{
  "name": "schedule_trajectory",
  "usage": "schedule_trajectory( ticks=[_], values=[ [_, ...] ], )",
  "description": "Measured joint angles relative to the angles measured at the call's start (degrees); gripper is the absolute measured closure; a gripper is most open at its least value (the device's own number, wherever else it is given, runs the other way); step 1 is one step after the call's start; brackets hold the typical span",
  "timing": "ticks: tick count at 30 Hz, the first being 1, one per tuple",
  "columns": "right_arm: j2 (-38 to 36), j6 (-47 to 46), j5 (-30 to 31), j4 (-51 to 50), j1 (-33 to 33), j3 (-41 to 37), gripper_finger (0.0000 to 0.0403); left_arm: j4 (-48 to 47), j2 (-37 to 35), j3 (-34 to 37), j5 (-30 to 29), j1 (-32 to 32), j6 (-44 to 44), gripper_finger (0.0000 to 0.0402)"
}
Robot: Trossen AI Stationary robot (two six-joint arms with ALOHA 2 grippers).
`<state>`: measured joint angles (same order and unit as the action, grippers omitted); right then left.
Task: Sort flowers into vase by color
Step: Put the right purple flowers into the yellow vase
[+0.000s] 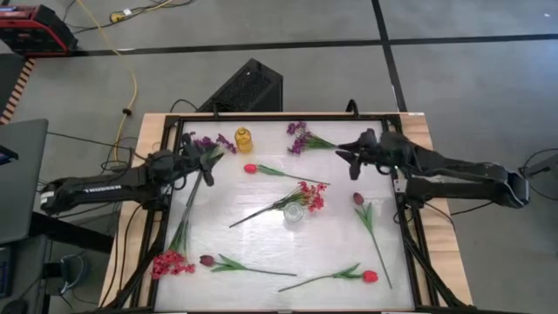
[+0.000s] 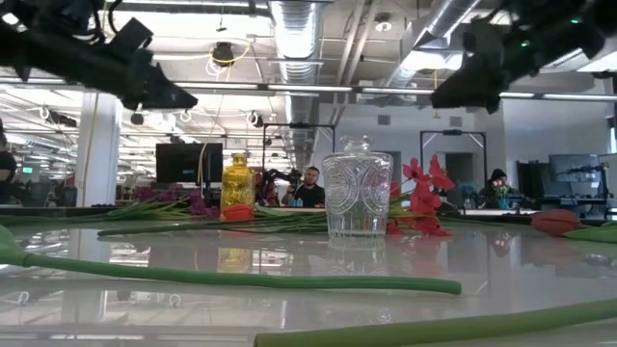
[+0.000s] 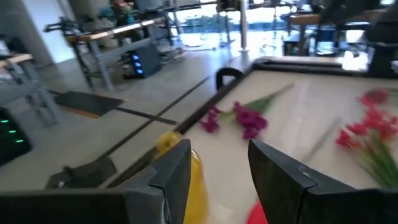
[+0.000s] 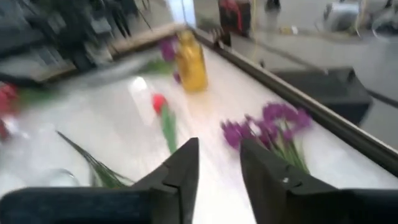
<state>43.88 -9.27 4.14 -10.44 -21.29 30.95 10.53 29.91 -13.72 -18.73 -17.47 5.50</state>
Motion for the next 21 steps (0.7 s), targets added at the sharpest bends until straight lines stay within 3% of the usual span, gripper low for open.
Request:
schedule_trajectory(
  ticks=[7,15,21],
  values=[
    [14.93,5.56,-1.46,-16.17,-8.08,9.86,0.0195,0.70,4.14,-6.79,0.03,-5.60,1.61,0.0251],
    [33.23,17.07,-2.66,-18.18,-16.20,18.89,0.0189,0.69,8.00,-8.83,0.09,-8.57,2.01,0.0251],
    [45.33,23.55,-4.04,-24.49,-18.37,27.84,0.0192,0.67,11.47,-8.50,0.21,-10.24,4.20,0.0251]
  ],
)
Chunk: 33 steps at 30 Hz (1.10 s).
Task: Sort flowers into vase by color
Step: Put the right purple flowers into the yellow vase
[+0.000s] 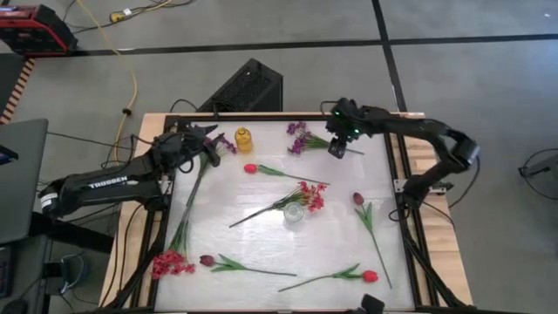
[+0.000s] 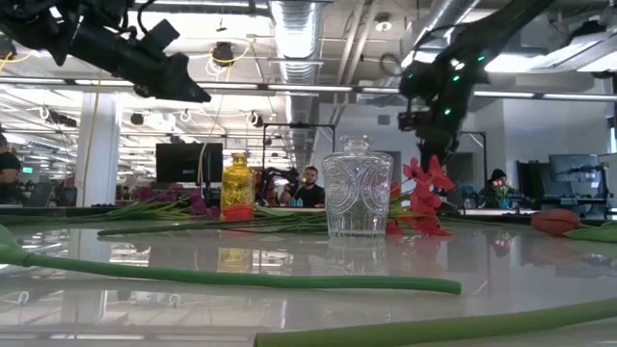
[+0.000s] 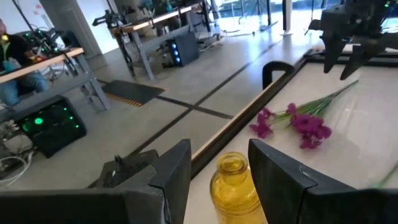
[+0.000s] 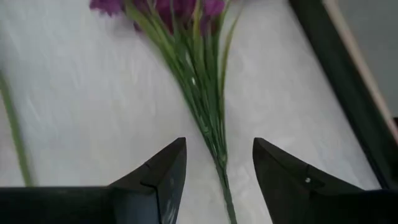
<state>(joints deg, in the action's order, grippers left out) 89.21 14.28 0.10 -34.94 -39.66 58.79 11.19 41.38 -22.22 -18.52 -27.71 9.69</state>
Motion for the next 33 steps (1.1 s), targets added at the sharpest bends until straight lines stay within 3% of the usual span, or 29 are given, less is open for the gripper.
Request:
schedule_trajectory(
  ticks=[7,19,23,28,33],
  values=[
    [10.85,2.79,-0.17,-7.26,-0.35,8.66,0.0192,0.37,1.91,0.00,0.01,-1.94,0.53,0.0251],
    [22.29,6.50,0.98,-11.32,-0.17,14.70,0.0202,0.34,1.86,0.00,0.07,-2.58,0.20,0.0251],
    [22.60,7.07,1.51,-12.96,0.24,15.73,0.0255,0.34,1.86,-0.02,0.07,-2.58,0.20,0.0251],
    [20.45,6.42,3.15,-13.31,0.25,17.59,0.0366,0.34,1.86,0.00,-0.02,-2.58,0.20,0.0251],
    [16.27,2.56,2.66,-11.82,0.15,20.51,0.0369,0.32,1.86,0.00,-0.02,-2.58,0.20,0.0251]
  ],
)
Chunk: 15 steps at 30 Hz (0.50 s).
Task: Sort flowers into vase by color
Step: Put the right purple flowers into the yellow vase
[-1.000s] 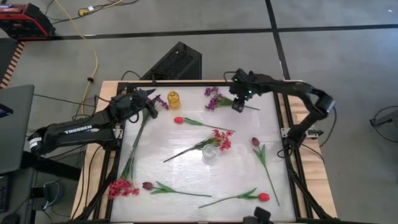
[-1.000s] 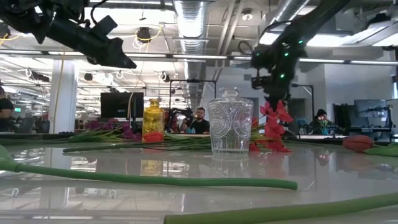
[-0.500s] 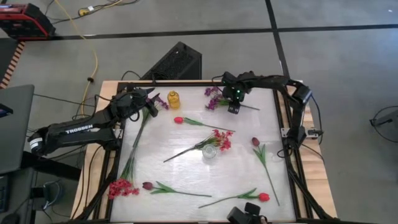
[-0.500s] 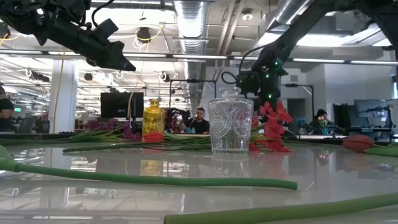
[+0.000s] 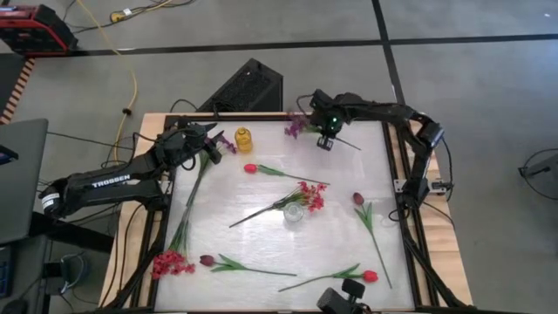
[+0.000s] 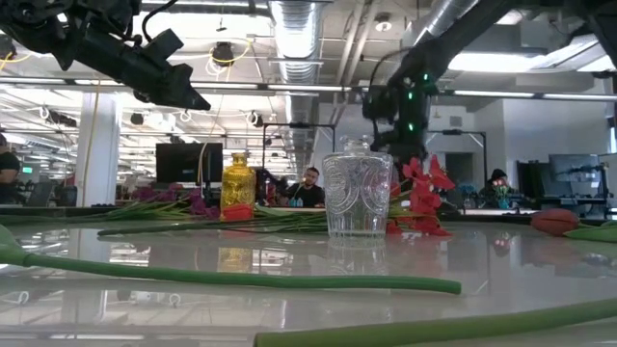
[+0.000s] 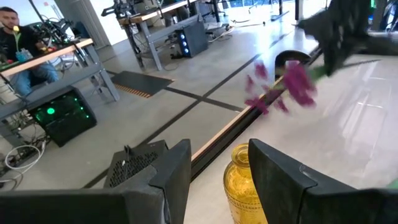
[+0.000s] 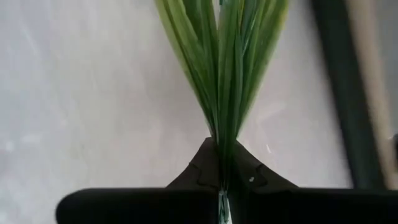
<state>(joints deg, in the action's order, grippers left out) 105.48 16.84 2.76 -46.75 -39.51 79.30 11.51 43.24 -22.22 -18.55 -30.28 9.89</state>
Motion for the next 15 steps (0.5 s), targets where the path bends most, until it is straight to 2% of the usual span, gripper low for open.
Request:
schedule_trajectory(
  ticks=[4,8,10,15],
  values=[
    [-5.05,-2.93,-8.31,10.72,0.11,0.68,0.0357,-0.01,0.00,-0.02,0.00,0.00,0.00,0.0251],
    [-8.08,-10.53,-19.68,31.45,0.79,-0.67,0.0366,-0.02,0.00,0.00,-0.04,0.00,0.00,0.0251],
    [-8.08,-15.20,-22.12,41.85,1.80,-1.24,0.0368,-0.02,0.00,0.00,0.01,0.00,-0.02,0.0251],
    [-5.53,-21.21,-22.42,60.89,5.76,-1.33,0.0361,-0.23,0.00,0.00,0.12,0.00,-0.22,0.0251]
  ],
)
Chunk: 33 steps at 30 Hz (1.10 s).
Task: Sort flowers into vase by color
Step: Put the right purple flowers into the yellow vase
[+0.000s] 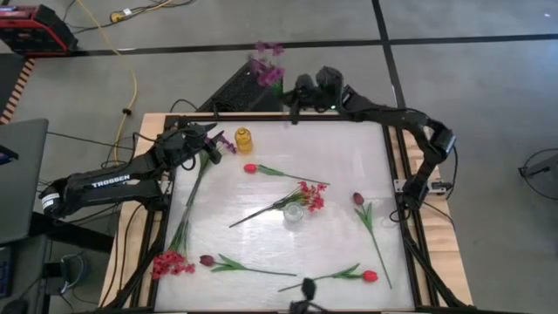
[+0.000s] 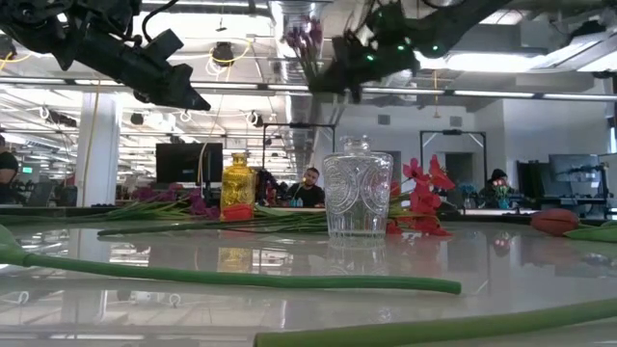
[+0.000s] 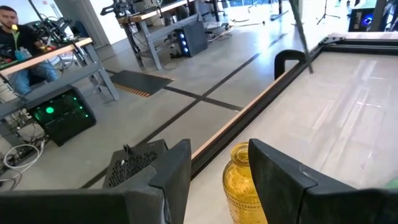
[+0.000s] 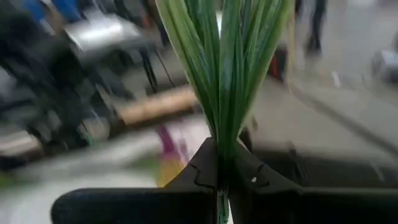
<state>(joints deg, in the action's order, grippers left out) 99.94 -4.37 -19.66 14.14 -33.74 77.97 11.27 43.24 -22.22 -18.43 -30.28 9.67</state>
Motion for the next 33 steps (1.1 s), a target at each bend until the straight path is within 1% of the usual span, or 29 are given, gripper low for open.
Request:
schedule_trajectory(
  ticks=[1,6,11,13,19,26,33],
  values=[
    [0.78,-0.62,0.00,2.40,0.98,-0.04,0.0361,-0.06,0.00,0.00,0.04,0.00,0.00,0.0251],
    [6.46,-3.27,0.78,21.55,5.18,-0.09,0.0364,-0.25,0.00,0.00,0.06,-0.05,0.23,0.0251],
    [12.21,-3.33,8.84,33.77,7.58,-0.09,0.0364,-0.27,-0.02,0.00,0.06,-0.08,0.15,0.0251],
    [13.93,-3.32,9.39,36.63,7.55,0.12,0.0364,-0.27,-0.02,0.00,0.06,-0.07,0.11,0.0251],
    [17.99,-4.35,9.90,37.51,7.44,3.54,0.0363,-0.27,-0.01,0.00,0.06,-0.09,0.22,0.0251],
    [23.52,-4.20,10.82,36.88,7.98,9.49,0.0363,-0.27,-0.02,0.00,0.06,-0.09,0.20,0.0251],
    [24.94,-0.30,12.27,28.41,8.42,12.52,0.0363,-0.37,-0.02,0.00,0.03,-0.09,0.35,0.0251]
  ],
)
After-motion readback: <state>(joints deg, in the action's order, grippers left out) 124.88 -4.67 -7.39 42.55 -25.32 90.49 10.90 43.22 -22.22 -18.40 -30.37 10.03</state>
